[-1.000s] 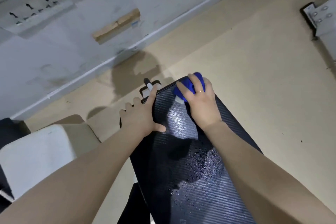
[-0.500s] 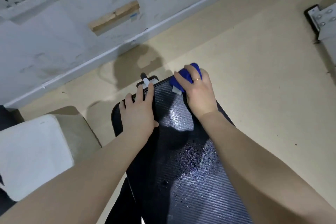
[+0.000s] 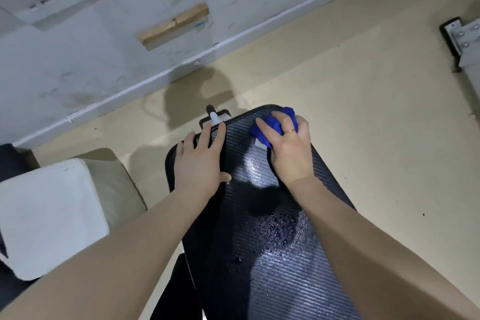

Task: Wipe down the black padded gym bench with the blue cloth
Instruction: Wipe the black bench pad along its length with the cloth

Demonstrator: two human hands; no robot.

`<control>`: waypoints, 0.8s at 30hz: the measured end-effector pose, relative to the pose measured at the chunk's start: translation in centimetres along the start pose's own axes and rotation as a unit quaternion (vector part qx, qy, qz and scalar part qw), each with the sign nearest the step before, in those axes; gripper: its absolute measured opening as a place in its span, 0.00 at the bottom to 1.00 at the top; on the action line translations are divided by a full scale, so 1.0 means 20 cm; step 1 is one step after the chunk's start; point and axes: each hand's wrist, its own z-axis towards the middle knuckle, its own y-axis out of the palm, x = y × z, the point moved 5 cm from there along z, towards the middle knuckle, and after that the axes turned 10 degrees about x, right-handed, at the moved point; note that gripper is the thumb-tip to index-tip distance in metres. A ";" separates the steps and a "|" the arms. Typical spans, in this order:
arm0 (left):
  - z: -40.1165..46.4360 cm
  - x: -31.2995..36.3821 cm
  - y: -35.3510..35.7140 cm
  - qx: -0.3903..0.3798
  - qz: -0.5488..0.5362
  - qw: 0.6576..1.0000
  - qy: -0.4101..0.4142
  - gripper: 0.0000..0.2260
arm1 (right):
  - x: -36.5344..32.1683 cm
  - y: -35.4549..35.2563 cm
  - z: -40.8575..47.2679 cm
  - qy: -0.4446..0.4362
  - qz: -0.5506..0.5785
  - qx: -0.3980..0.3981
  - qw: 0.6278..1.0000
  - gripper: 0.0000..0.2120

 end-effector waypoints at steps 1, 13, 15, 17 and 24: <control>0.01 0.00 0.00 0.001 0.003 1.000 0.002 0.47 | -0.01 0.01 0.03 -0.010 -0.006 0.002 1.000 0.24; 0.00 0.00 0.00 0.010 -0.003 1.000 0.008 0.46 | -0.05 -0.06 -0.10 -0.040 0.010 -0.029 0.999 0.26; 0.00 -0.01 0.01 0.016 -0.004 1.000 0.009 0.47 | -0.11 0.00 0.02 -0.015 0.025 -0.019 0.999 0.24; 0.01 -0.01 0.01 0.027 -0.010 1.000 0.012 0.47 | -0.13 0.03 0.09 -0.003 0.033 -0.020 0.999 0.22; -0.04 -0.10 -0.06 0.036 -0.146 0.988 0.021 0.40 | -0.14 -0.07 -0.26 -0.066 0.008 -0.068 0.995 0.26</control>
